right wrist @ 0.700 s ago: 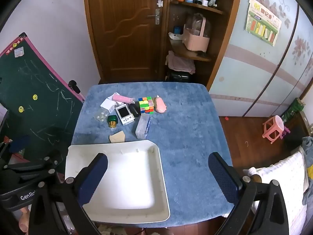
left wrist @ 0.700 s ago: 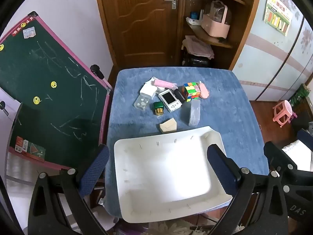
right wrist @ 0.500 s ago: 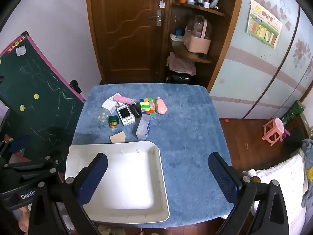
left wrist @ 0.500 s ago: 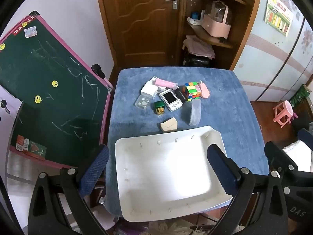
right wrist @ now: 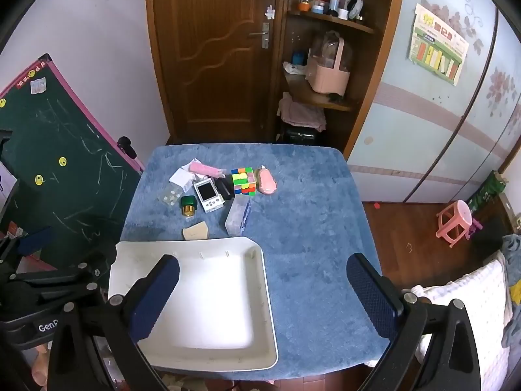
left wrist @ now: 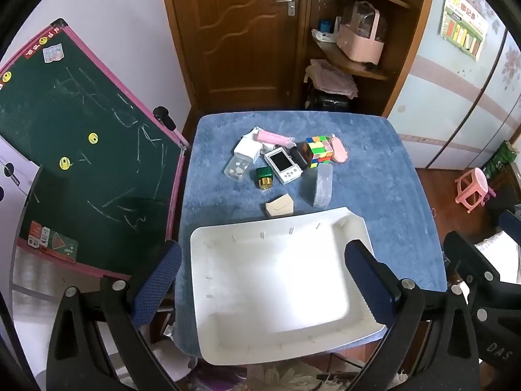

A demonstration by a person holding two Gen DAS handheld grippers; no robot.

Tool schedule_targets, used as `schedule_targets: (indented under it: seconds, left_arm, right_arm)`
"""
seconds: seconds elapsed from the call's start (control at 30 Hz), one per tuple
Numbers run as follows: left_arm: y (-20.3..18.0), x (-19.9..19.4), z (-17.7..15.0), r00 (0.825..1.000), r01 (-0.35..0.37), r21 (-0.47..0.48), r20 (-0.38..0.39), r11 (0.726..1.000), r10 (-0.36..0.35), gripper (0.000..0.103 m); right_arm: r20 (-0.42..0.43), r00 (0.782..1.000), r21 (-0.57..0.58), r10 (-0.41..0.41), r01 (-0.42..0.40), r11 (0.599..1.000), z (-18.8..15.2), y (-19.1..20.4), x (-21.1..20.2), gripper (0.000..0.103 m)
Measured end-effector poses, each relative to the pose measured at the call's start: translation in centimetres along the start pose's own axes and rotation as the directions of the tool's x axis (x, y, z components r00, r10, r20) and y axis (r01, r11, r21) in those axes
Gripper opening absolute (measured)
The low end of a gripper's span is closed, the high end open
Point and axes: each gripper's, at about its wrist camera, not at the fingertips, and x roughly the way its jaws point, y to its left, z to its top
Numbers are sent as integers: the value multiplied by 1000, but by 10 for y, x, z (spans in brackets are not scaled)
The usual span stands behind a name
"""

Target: Organize rigid objects

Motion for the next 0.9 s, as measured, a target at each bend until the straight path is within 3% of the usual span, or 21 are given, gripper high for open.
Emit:
schedule_targets:
  seconds: [0.9]
  left_arm:
    - [4,-10,5,1000,-11,-12,9,1000,11,100]
  right_arm:
    - [18,1000,0,12,-12,1000,8,-8,-1,103]
